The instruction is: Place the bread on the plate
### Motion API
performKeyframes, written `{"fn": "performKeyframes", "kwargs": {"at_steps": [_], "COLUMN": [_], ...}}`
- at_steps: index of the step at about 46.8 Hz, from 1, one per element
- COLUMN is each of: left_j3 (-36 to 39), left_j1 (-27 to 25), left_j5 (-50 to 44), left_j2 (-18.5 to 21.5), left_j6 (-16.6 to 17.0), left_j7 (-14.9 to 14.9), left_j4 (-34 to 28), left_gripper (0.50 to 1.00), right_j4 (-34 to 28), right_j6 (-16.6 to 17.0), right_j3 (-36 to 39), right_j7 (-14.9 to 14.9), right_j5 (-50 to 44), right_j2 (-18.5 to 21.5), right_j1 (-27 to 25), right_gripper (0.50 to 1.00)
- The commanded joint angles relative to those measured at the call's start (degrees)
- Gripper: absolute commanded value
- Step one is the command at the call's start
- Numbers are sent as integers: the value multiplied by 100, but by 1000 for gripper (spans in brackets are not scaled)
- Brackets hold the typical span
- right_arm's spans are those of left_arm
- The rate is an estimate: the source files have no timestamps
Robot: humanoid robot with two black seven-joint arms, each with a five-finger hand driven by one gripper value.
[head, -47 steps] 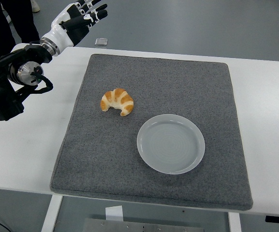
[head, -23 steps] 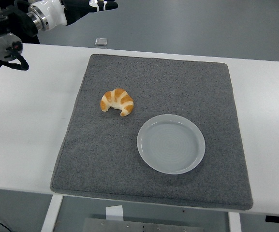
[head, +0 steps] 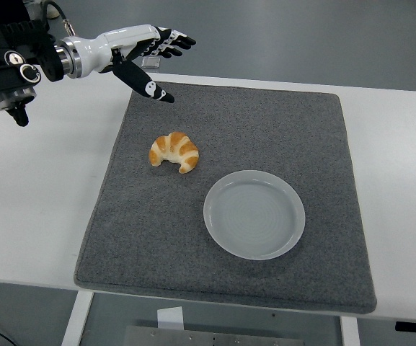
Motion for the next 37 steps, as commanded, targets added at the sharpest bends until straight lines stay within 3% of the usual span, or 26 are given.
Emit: {"fn": "performKeyframes", "kwargs": {"at_steps": [1, 8, 16, 27, 37], "left_j3": [2, -7, -59, -217, -499], "left_j1": [130, 726, 1404, 1554, 1817], "left_j5": [334, 966, 1530, 1477, 1477], "left_j2": [-18, -53, -308, -607, -818], "left_j6": [121, 332, 921, 1360, 1370], "left_j7": [0, 9, -8, -210, -228], "left_j4": [-99, -73, 181, 577, 709], "left_gripper": [990, 990, 992, 992, 992], "right_j4": [1, 1, 1, 1, -8], "right_j6": [0, 0, 0, -9, -9], "right_j3": [0, -9, -9, 0, -9], "right_j7": [0, 0, 0, 0, 0], "right_j5": [0, 0, 0, -9, -9], "right_j2": [0, 0, 0, 0, 0], "right_j1": [-4, 5, 5, -4, -4], "right_gripper": [952, 952, 954, 952, 952]}}
